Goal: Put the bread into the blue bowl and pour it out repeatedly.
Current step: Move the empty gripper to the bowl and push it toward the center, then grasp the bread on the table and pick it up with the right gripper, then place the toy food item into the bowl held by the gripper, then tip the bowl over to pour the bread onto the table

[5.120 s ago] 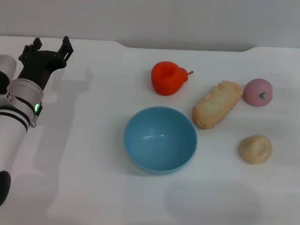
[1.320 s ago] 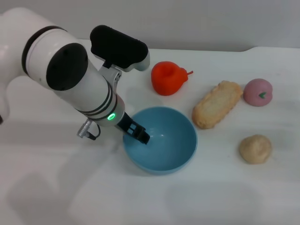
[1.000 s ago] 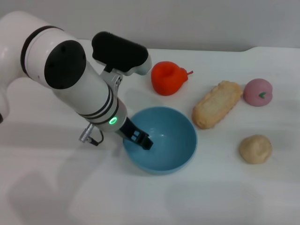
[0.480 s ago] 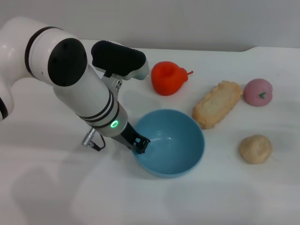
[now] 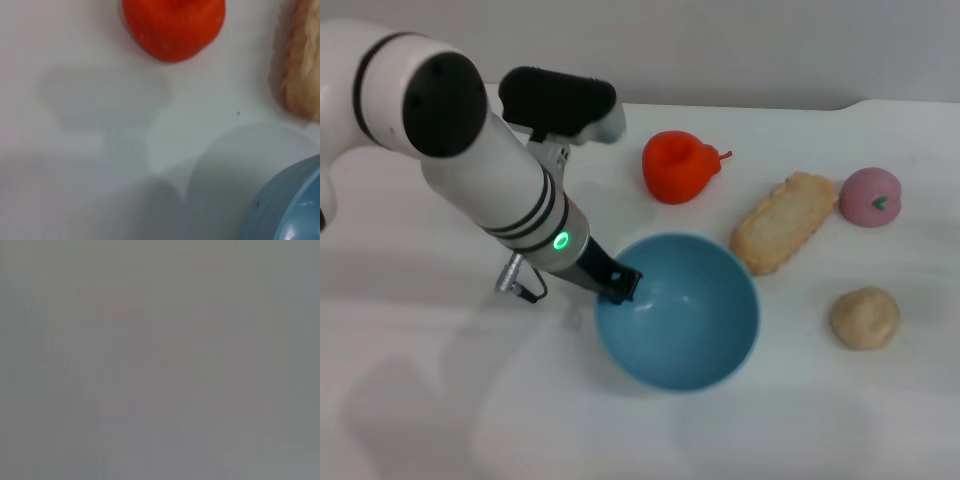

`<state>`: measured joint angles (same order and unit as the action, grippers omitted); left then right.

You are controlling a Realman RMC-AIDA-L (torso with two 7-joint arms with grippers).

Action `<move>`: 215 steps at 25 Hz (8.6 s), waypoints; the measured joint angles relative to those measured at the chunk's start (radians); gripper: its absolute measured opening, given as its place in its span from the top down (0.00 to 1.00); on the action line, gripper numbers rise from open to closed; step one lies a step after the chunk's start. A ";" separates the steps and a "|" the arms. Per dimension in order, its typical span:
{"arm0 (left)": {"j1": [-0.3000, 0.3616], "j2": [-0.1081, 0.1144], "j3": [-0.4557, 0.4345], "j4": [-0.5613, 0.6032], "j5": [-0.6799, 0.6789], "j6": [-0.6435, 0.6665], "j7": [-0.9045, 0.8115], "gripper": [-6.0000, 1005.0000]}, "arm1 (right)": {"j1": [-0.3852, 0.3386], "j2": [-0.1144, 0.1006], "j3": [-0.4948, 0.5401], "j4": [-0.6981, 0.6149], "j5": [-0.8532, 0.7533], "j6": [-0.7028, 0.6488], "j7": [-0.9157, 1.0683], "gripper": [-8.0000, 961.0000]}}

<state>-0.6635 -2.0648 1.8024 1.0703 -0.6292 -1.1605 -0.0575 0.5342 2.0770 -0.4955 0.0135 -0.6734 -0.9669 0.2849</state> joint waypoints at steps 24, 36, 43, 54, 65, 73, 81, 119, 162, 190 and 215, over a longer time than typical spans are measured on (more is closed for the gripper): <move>0.011 0.006 -0.125 -0.002 -0.056 0.045 0.022 0.99 | 0.138 -0.012 -0.426 -0.690 -1.285 -0.047 1.835 0.56; 0.005 0.008 -0.126 0.004 -0.055 0.067 0.035 0.99 | 0.280 -0.019 -0.414 -0.838 -1.992 -0.258 2.371 0.56; 0.012 0.008 -0.126 0.006 -0.054 0.089 0.039 0.99 | 0.196 -0.007 -0.365 -0.813 -1.913 -0.209 2.398 0.56; 0.000 0.009 -0.147 0.007 -0.054 0.089 0.082 0.99 | 0.129 -0.010 -0.365 -0.626 -1.644 -0.076 2.245 0.55; 0.005 0.011 -0.161 0.008 -0.054 0.080 0.109 1.00 | 0.136 -0.011 -0.360 -0.492 -1.478 0.068 2.243 0.54; 0.011 0.010 -0.186 0.006 -0.059 0.067 0.150 0.99 | 0.189 -0.006 -0.375 -0.394 -1.435 0.190 2.238 0.57; 0.012 0.011 -0.186 0.005 -0.060 0.067 0.153 0.99 | 0.260 0.000 -0.376 -0.289 -1.433 0.300 2.188 0.59; -0.006 0.011 -0.229 -0.070 -0.055 0.027 0.154 0.99 | 0.053 -0.006 -0.366 -0.498 -1.064 0.041 1.674 0.80; -0.096 0.008 -0.232 -0.195 -0.094 0.013 0.152 0.99 | 0.129 -0.006 -0.770 -0.563 -0.891 -0.158 1.311 0.58; -0.178 0.001 -0.194 -0.163 0.048 0.266 0.179 0.99 | -0.185 -0.004 -0.383 -0.471 -0.421 -0.218 1.186 0.59; -0.109 -0.012 0.385 -0.302 0.047 1.197 0.176 0.99 | -0.226 -0.003 -0.309 -0.384 -0.412 -0.244 1.187 0.59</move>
<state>-0.7728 -2.0770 2.1877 0.7685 -0.5822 0.0363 0.1182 0.3086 2.0745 -0.8044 -0.3700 -1.0856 -1.2113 1.4716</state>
